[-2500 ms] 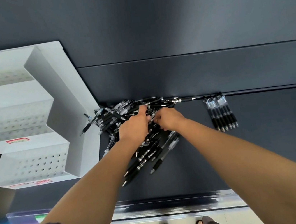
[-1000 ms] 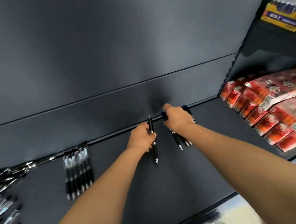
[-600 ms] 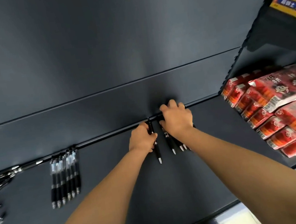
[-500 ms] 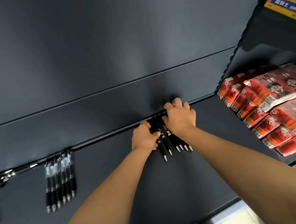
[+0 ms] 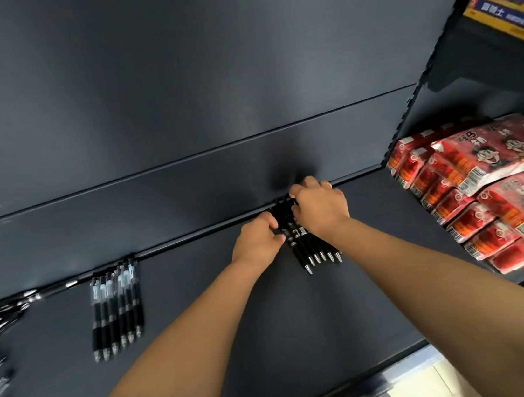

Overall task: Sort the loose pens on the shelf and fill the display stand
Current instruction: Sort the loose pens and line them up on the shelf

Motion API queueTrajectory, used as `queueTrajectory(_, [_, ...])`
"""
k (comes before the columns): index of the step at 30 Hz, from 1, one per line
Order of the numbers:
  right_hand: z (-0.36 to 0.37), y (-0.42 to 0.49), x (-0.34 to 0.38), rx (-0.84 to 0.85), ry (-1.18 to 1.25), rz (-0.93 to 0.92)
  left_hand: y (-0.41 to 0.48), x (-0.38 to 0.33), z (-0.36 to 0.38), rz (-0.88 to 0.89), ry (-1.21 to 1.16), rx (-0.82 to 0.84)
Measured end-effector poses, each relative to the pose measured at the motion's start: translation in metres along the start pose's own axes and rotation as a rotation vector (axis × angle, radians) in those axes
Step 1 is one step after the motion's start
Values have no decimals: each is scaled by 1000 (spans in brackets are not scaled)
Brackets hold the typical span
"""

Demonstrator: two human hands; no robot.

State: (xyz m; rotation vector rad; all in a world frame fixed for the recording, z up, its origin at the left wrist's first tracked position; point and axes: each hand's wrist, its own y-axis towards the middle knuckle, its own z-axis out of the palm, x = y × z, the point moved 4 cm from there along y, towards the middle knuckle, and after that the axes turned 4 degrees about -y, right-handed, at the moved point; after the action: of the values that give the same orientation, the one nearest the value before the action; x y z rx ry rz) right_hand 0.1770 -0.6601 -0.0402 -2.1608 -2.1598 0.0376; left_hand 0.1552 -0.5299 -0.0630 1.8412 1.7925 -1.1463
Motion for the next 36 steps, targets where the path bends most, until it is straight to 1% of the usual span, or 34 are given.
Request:
queueTrajectory(5, [-15, -6, 45, -101, -27, -188, -19, 14, -46, 29, 100, -63])
queueTrajectory(10, [-32, -21, 113, -225, -42, -339, -51, 49, -113, 107, 342, -208])
queueTrajectory(12, [-38, -28, 147, -253, -34, -391, -66, 70, -141, 115, 395, -256])
queueTrajectory(17, [-41, -56, 252, -261, -46, -469, -120, 136, -208, 89, 478, -351])
queueTrajectory(22, [-34, -85, 355, -221, -13, -556, -172, 205, -269, 73, 568, -372])
queueTrajectory(27, [-16, -109, 429, -78, -12, -644, -211, 256, -311, 46, 645, -405])
queueTrajectory(31, [-5, -116, 459, 62, -25, -639, -224, 285, -325, 20, 679, -354])
queueTrajectory(34, [8, -118, 463, 285, -27, -612, -224, 300, -320, 0, 698, -284])
queueTrajectory(36, [19, -124, 463, 464, -67, -651, -222, 305, -313, -4, 713, -240])
